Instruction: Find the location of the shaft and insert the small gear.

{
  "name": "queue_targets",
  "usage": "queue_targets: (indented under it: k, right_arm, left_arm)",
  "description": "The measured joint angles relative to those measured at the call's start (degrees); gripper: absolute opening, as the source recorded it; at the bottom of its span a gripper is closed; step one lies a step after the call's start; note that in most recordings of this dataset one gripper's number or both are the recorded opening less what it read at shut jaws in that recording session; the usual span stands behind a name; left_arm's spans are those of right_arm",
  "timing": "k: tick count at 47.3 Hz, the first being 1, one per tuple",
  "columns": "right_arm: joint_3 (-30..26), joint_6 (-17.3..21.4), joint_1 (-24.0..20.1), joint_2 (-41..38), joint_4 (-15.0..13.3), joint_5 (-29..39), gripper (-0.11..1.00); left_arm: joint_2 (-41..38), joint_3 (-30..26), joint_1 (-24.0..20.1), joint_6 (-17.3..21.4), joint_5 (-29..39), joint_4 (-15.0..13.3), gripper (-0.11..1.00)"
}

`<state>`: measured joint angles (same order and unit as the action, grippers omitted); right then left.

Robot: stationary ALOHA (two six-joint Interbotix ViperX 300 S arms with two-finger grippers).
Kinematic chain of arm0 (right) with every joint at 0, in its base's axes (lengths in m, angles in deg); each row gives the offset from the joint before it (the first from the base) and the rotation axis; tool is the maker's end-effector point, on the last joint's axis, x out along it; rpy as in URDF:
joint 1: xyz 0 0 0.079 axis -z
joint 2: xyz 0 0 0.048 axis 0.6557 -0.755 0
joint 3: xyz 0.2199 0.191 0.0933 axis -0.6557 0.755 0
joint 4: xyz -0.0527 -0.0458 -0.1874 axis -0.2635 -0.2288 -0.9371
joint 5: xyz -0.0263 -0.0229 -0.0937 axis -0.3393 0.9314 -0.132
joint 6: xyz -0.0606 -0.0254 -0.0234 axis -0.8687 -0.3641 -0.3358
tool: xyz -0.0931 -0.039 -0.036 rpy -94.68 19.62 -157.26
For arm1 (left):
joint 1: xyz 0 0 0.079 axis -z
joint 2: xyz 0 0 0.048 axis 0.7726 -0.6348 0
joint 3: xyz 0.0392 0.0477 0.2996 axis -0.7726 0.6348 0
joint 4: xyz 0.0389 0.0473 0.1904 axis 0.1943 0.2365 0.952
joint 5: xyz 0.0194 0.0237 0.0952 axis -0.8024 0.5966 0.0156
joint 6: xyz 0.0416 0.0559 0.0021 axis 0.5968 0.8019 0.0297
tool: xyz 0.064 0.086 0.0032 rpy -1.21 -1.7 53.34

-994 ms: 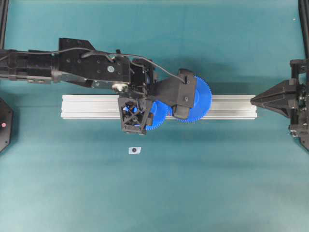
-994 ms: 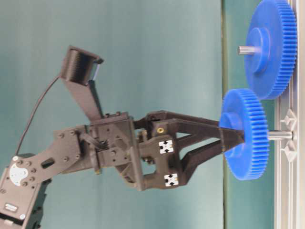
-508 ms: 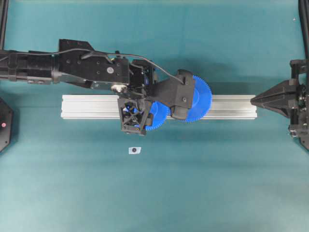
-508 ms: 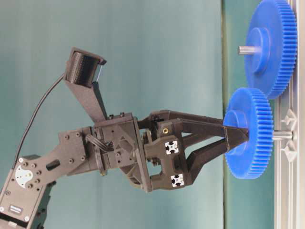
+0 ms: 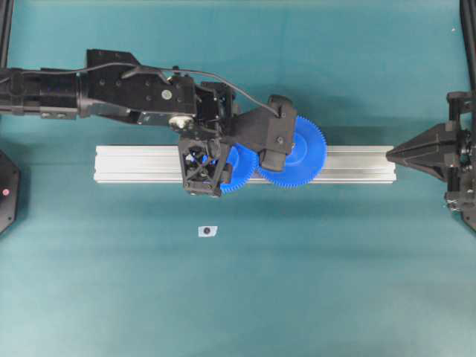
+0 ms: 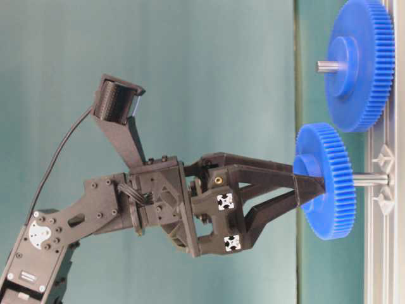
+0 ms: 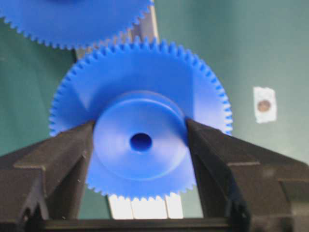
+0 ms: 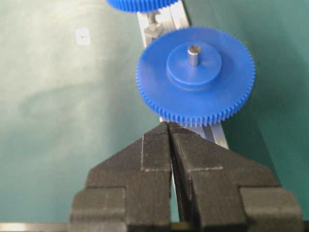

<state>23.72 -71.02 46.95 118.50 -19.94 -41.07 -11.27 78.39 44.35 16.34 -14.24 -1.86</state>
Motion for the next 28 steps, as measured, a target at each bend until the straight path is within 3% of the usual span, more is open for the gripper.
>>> queue_targets:
  k: [28]
  right_arm:
    - [0.0,0.0,0.1,0.1,0.0,0.0,0.04]
  left_arm:
    - [-1.5,-1.7,0.6,-1.3,1.4,0.0,0.65]
